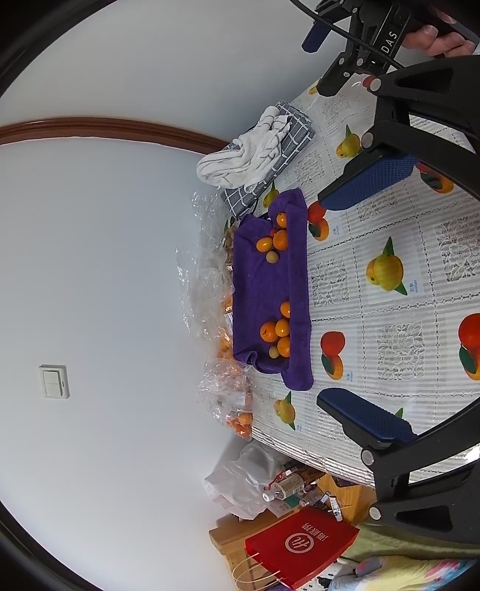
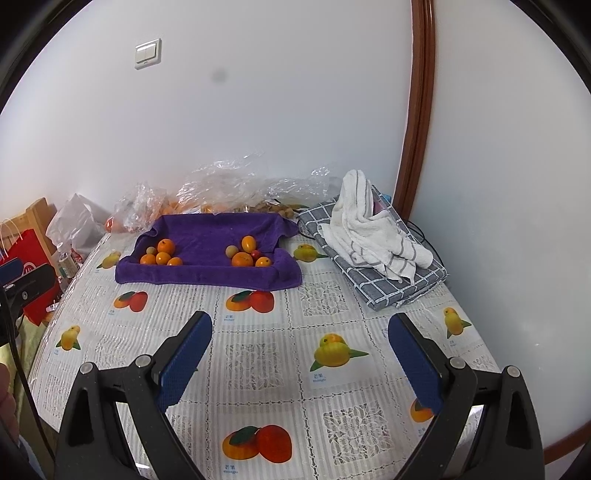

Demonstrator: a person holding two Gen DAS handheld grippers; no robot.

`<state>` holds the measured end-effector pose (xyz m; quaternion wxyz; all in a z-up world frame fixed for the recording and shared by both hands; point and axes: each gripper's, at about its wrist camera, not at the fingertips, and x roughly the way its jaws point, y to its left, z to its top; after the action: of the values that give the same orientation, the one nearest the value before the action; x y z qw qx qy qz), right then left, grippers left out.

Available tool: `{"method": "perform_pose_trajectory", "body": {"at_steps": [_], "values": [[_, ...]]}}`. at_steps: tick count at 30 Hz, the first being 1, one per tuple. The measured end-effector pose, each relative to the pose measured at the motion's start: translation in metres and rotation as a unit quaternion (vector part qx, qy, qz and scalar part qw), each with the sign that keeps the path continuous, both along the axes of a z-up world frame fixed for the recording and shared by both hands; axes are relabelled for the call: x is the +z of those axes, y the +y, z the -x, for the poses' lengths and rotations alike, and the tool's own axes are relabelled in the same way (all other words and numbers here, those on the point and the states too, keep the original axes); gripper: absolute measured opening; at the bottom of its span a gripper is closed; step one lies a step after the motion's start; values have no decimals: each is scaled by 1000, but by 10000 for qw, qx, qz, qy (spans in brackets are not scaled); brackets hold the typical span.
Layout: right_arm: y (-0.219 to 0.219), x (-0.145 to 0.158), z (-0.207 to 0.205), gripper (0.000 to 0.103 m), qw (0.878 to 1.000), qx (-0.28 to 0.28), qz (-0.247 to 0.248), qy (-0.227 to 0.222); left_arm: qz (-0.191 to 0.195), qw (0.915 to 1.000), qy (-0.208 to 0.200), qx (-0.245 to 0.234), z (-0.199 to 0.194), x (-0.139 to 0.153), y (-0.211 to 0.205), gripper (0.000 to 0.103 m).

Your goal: Organize fruits

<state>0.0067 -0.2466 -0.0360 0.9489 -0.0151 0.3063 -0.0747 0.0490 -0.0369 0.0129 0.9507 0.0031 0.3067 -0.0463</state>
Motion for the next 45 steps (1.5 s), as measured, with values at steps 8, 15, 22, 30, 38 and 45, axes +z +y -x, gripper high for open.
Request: {"method": "perform_pose_trajectory", "body": {"at_steps": [8,15,22,30,38,45], "values": [[-1,-1,4,95,10000,-27,-10,-5,13,10000,12,9,2,-1,-1,98],[-2,0,6,95,10000,-33,10,-17,20,10000,29,46,3,-2,1,98],[0,0,4,95,10000,-45,-17,-13,28,10000,42,77,1,-4,3,98],[-1,1,1,95,10000,-46,-39,-17,29,9999,52,87,0,-5,5,98],[-2,1,1,95,10000,-52,-40,-10,9,9999,45,115,-1,-6,7,98],[-2,0,0,95,10000,-51,-45,-15,10,9999,29,131,-1,-5,8,98]]}}
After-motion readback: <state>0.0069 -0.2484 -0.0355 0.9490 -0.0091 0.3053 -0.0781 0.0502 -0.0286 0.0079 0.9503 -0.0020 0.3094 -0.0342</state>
